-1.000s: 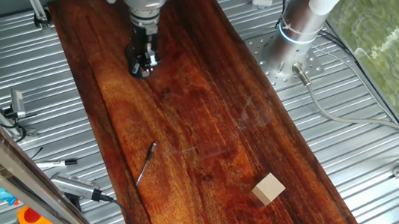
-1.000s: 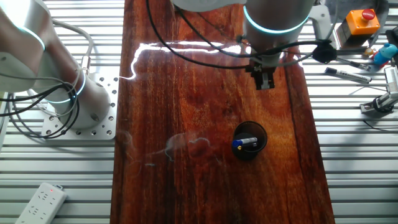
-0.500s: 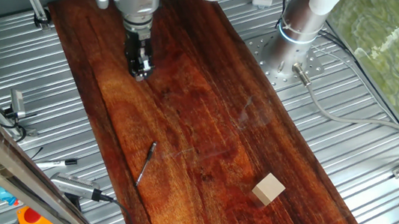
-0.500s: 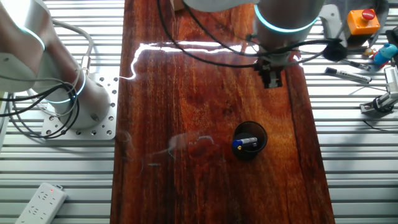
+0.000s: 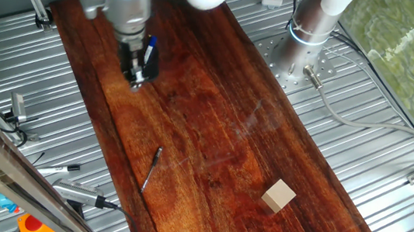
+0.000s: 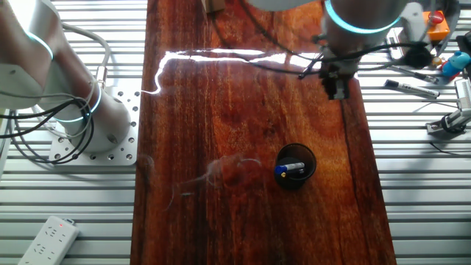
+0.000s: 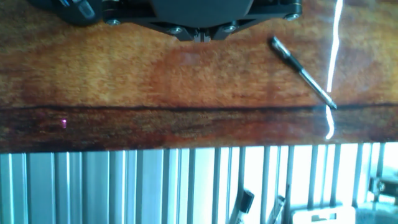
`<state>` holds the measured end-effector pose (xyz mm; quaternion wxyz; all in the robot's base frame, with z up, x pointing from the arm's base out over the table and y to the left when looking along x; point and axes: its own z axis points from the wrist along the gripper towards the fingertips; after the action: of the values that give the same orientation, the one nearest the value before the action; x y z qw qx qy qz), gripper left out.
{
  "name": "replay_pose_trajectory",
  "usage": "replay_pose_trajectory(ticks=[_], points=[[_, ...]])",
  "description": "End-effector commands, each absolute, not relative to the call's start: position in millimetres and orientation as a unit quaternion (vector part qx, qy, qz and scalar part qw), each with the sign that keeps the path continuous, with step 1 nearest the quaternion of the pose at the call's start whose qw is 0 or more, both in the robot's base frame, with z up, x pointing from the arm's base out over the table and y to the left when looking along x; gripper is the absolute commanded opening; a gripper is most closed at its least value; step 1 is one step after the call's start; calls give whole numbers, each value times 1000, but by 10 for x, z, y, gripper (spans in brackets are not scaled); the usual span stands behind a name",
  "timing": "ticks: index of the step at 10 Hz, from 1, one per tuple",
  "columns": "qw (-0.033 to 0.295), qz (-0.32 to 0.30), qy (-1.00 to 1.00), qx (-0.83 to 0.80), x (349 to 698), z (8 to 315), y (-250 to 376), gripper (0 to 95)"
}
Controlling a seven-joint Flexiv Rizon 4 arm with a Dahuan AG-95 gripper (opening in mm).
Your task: Put the pen into the pen holder
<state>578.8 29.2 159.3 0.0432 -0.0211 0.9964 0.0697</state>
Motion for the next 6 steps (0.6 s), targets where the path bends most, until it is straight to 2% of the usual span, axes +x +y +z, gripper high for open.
replay_pose_trajectory(ticks=[1,6], points=[[32,68,997,-19,5898,1570,367,0],[9,68,997,-17,6172,1381,572,0]])
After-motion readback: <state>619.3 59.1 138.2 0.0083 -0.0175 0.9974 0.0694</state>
